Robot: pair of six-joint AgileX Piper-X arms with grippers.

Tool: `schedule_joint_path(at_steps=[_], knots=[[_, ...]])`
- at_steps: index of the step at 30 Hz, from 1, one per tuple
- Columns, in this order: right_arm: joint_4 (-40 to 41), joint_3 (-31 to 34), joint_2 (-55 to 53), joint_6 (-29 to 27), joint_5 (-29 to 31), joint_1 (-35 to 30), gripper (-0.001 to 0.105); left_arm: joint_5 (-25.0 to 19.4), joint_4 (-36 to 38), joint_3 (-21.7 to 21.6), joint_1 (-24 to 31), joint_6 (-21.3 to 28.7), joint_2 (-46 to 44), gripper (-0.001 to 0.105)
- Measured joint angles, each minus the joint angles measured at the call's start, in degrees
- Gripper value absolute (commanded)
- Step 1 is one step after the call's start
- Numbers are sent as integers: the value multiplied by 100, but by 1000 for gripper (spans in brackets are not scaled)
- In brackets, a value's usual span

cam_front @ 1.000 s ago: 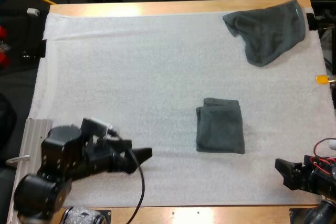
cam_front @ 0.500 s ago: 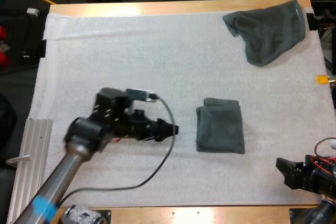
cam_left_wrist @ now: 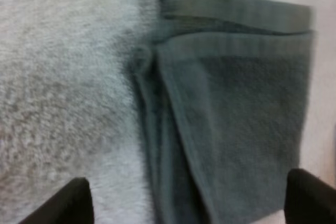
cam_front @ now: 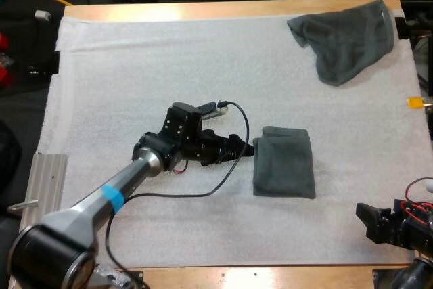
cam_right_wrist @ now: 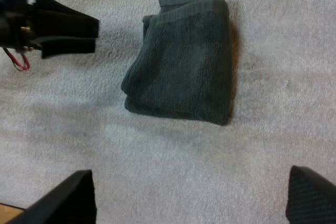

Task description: Pick towel from pile, fold and stack

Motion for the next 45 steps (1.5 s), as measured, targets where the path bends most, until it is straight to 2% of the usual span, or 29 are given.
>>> schedule_joint_path(at_steps=[8,15,24,34,37,40,42,44,45], knots=[[0,0,0,0,0,0,71,93,-3,0,0,-67,578,72],[0,0,0,0,50,0,71,231,-36,-17,-107,-78,634,72],[0,0,0,0,50,0,71,-196,-126,-154,-822,-362,669,72],[32,0,0,0,50,0,71,-257,-104,-737,-1529,-698,1092,70],[42,0,0,0,50,0,71,-241,-105,-808,-1580,-704,1150,63],[42,0,0,0,50,0,71,-201,-42,-809,-1580,-690,1152,38],[42,0,0,0,50,0,71,-125,31,-809,-1580,-690,1152,15],[42,0,0,0,50,0,71,-34,109,-809,-1566,-590,1152,0],[42,0,0,0,50,0,71,-24,163,-809,-1535,-481,1152,0]])
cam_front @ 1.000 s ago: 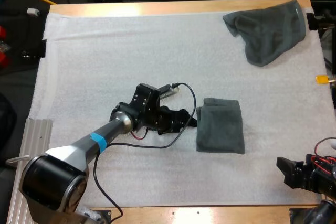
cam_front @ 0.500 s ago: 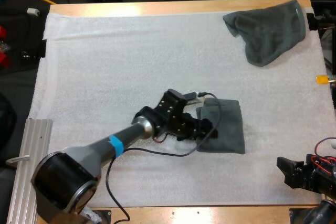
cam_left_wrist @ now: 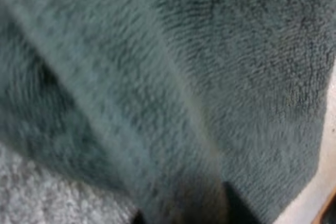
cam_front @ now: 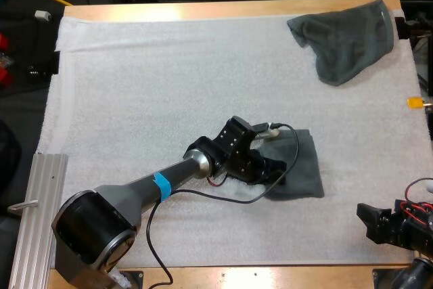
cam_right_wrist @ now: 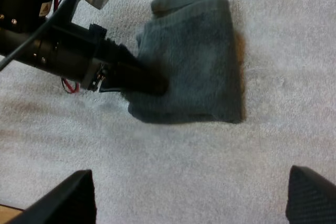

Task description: Pick towel from pile, fold and stack

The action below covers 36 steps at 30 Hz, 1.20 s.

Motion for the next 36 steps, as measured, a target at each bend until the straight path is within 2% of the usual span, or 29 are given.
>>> schedule_joint_path(at_steps=[5,9,18,24,28,31,36], knots=[[0,0,0,0,0,0,71,14,671,-10,264,591,-74,0],[0,0,0,0,0,0,71,-92,1335,-10,707,1258,-354,0],[0,0,0,0,0,0,71,-886,2980,-10,2343,3092,-1136,0],[-27,0,0,160,-68,0,71,-1798,3935,-10,3663,4147,-1436,0],[-539,0,0,297,-592,0,71,-2123,4239,-10,4521,4478,-1486,0],[-1011,0,0,343,-901,0,71,-2184,4340,-10,5095,4567,-1485,0],[-1313,0,0,382,-1062,0,71,-2282,4365,-10,5553,4593,-1485,0]])
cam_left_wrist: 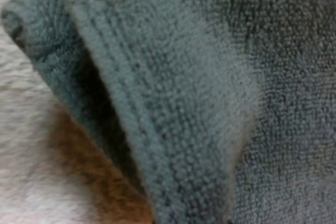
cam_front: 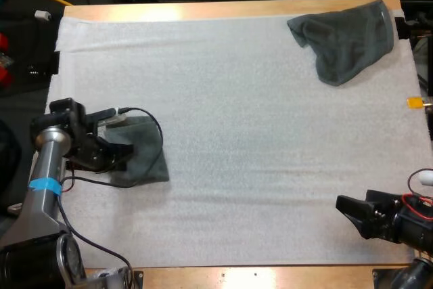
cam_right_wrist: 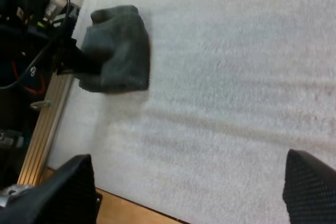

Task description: Pick towel from pile, fold and stack

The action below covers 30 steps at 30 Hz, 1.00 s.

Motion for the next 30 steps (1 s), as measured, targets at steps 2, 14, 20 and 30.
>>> schedule_joint_path(at_steps=[2,14,20,30], knots=[[0,0,0,-1,-4,0,71,-226,0,0,2,37,0,0],[15,0,0,6,-26,0,71,-1645,0,0,-13,128,0,0],[15,0,0,12,-26,0,71,-1659,0,0,-13,168,0,31],[15,0,0,12,-149,0,71,-2016,9,0,-13,168,-238,65]])
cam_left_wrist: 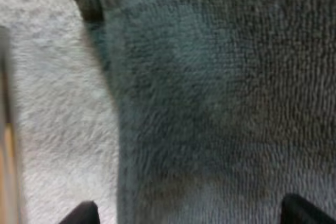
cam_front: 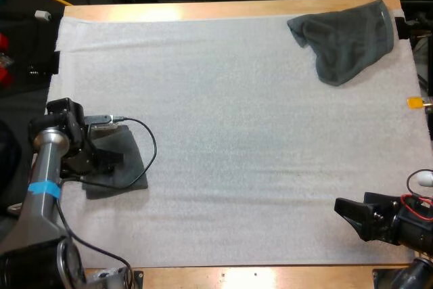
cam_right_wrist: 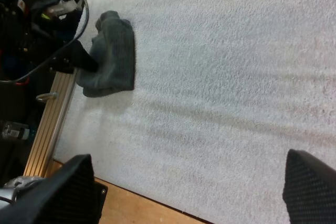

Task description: Pick towel from pile, fold and stack

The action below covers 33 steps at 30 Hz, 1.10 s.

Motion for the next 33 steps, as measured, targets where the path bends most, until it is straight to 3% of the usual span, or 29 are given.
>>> schedule_joint_path(at_steps=[5,11,26,33], knots=[[0,0,0,0,0,0,71,8,0,0,0,-37,-548,65],[0,0,0,0,0,0,71,543,-94,0,0,-162,-923,65],[0,0,0,4,0,0,71,900,-1491,0,0,-463,-864,65],[0,0,0,25,0,0,71,904,-1586,0,0,-463,-112,65]])
